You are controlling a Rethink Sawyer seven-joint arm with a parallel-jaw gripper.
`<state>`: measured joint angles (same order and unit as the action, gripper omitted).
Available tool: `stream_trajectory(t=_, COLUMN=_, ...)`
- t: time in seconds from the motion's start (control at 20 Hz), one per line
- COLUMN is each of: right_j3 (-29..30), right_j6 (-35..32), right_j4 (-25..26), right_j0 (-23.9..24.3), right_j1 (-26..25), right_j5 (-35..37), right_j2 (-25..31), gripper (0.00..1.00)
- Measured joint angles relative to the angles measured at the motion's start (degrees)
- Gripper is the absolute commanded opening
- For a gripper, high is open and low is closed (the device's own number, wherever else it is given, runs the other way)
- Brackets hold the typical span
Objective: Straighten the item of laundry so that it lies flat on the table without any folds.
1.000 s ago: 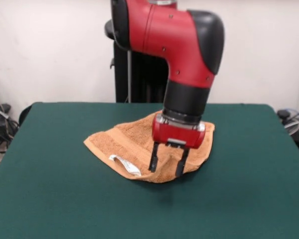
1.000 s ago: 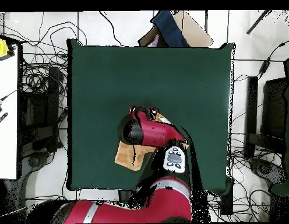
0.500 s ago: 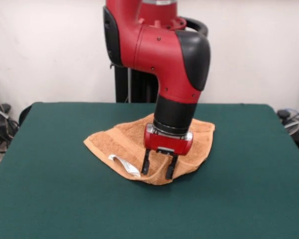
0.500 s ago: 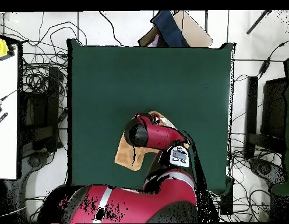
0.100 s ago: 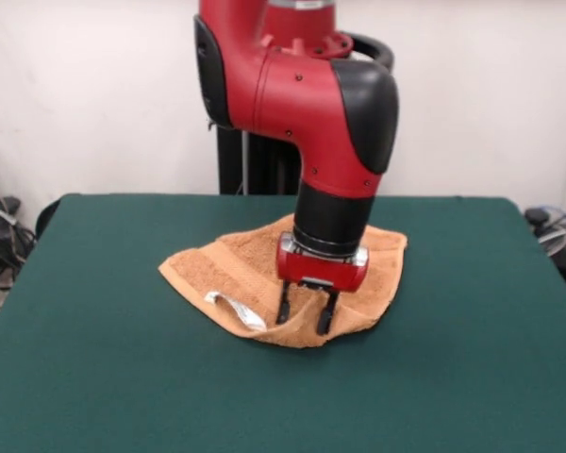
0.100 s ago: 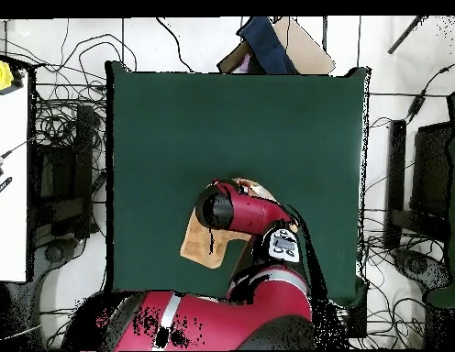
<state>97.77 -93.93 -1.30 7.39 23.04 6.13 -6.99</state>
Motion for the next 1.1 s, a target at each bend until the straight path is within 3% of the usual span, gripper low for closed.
stream_trajectory(t=0.65, right_j3=1.3, right_j6=0.0, right_j4=-5.3, right_j0=-3.9, right_j1=4.5, right_j5=8.4, right_j2=1.0, gripper=0.00)
stream_trajectory(t=1.1, right_j3=12.3, right_j6=0.0, right_j4=-12.3, right_j0=-3.5, right_j1=14.1, right_j5=8.5, right_j2=9.0, gripper=0.00)
